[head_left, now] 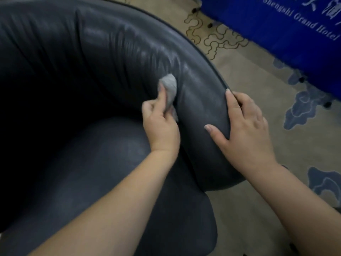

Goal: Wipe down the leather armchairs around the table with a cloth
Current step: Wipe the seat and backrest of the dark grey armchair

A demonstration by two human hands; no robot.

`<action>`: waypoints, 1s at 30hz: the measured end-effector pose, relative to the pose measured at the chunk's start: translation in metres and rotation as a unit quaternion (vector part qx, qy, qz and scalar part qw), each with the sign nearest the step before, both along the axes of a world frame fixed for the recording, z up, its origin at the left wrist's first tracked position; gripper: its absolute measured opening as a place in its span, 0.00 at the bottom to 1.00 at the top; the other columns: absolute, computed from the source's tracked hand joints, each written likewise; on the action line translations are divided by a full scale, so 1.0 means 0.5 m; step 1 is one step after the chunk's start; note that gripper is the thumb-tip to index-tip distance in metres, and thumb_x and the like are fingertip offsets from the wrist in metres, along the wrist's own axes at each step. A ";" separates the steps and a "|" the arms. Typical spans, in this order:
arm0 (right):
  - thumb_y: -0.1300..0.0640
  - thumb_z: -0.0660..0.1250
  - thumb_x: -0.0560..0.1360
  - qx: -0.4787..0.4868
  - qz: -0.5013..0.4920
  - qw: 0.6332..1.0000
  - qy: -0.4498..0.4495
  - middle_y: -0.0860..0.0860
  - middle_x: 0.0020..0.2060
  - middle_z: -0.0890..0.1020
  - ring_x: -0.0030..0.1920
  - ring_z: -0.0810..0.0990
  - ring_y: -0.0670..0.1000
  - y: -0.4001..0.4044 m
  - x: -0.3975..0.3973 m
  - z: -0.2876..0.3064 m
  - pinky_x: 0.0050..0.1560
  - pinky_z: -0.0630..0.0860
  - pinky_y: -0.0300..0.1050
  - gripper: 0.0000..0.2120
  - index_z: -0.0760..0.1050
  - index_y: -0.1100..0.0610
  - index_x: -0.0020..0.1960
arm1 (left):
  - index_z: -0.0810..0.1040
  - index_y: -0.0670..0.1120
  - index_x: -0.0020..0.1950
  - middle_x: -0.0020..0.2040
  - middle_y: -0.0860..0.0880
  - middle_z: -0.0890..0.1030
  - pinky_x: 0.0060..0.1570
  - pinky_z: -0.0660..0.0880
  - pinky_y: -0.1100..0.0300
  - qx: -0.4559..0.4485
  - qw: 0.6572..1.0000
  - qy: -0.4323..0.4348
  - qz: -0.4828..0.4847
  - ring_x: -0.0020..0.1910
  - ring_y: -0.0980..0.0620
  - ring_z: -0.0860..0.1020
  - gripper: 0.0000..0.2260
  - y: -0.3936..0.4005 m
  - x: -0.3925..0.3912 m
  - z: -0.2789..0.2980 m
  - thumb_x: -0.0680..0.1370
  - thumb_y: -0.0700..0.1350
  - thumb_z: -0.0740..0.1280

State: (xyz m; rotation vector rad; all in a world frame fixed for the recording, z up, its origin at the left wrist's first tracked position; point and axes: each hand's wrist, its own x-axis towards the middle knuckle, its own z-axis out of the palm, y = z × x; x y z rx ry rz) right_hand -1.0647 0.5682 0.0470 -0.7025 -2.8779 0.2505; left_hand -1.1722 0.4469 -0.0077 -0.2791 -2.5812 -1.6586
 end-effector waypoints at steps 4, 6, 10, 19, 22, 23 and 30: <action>0.37 0.61 0.73 0.008 0.005 1.000 0.011 0.56 0.70 0.65 0.68 0.64 0.57 0.002 0.001 -0.002 0.63 0.66 0.56 0.39 0.56 0.57 0.76 | 0.73 0.46 0.69 0.43 0.54 0.70 0.49 0.66 0.77 0.048 0.998 -0.014 -0.044 0.40 0.66 0.71 0.23 -0.026 0.152 -0.046 0.76 0.30 0.65; 0.37 0.60 0.73 0.012 0.008 1.000 0.017 0.56 0.69 0.65 0.68 0.65 0.57 0.002 0.003 -0.003 0.62 0.66 0.56 0.39 0.56 0.57 0.76 | 0.75 0.44 0.67 0.43 0.50 0.73 0.49 0.67 0.76 0.036 0.996 -0.029 -0.078 0.42 0.66 0.72 0.23 -0.047 0.198 -0.050 0.74 0.28 0.67; 0.37 0.61 0.73 0.008 0.007 1.000 0.014 0.55 0.70 0.65 0.68 0.64 0.57 0.000 0.003 -0.004 0.64 0.65 0.56 0.39 0.56 0.57 0.76 | 0.77 0.46 0.66 0.47 0.48 0.75 0.54 0.69 0.72 0.061 0.994 -0.084 0.024 0.45 0.70 0.73 0.21 -0.057 0.110 -0.024 0.75 0.31 0.65; 0.37 0.61 0.73 0.007 0.008 1.000 0.012 0.54 0.70 0.64 0.69 0.63 0.56 0.005 0.004 -0.005 0.64 0.65 0.55 0.39 0.55 0.56 0.77 | 0.78 0.44 0.64 0.48 0.46 0.72 0.47 0.67 0.75 0.063 0.986 -0.133 0.073 0.43 0.57 0.74 0.17 0.019 0.059 0.002 0.77 0.35 0.65; 0.38 0.62 0.73 0.003 0.010 1.000 0.018 0.55 0.70 0.65 0.68 0.65 0.57 0.005 0.002 -0.005 0.63 0.66 0.56 0.39 0.56 0.57 0.76 | 0.80 0.43 0.60 0.43 0.51 0.70 0.45 0.69 0.74 0.076 0.986 -0.151 -0.011 0.38 0.62 0.72 0.14 -0.004 0.151 0.009 0.77 0.32 0.65; 0.38 0.62 0.72 0.002 0.009 1.000 0.017 0.56 0.69 0.65 0.68 0.65 0.57 0.005 0.002 -0.004 0.62 0.67 0.56 0.39 0.56 0.57 0.76 | 0.80 0.42 0.59 0.43 0.53 0.70 0.46 0.69 0.75 0.075 0.983 -0.165 -0.037 0.39 0.65 0.73 0.13 -0.017 0.166 0.012 0.77 0.32 0.65; 0.38 0.61 0.75 -0.011 0.001 1.000 -0.025 0.54 0.74 0.60 0.72 0.60 0.56 -0.007 0.006 0.012 0.68 0.62 0.54 0.39 0.51 0.55 0.78 | 0.77 0.45 0.66 0.48 0.50 0.73 0.43 0.62 0.83 -0.095 0.971 -0.135 -0.175 0.41 0.72 0.71 0.17 -0.115 0.129 0.068 0.78 0.35 0.64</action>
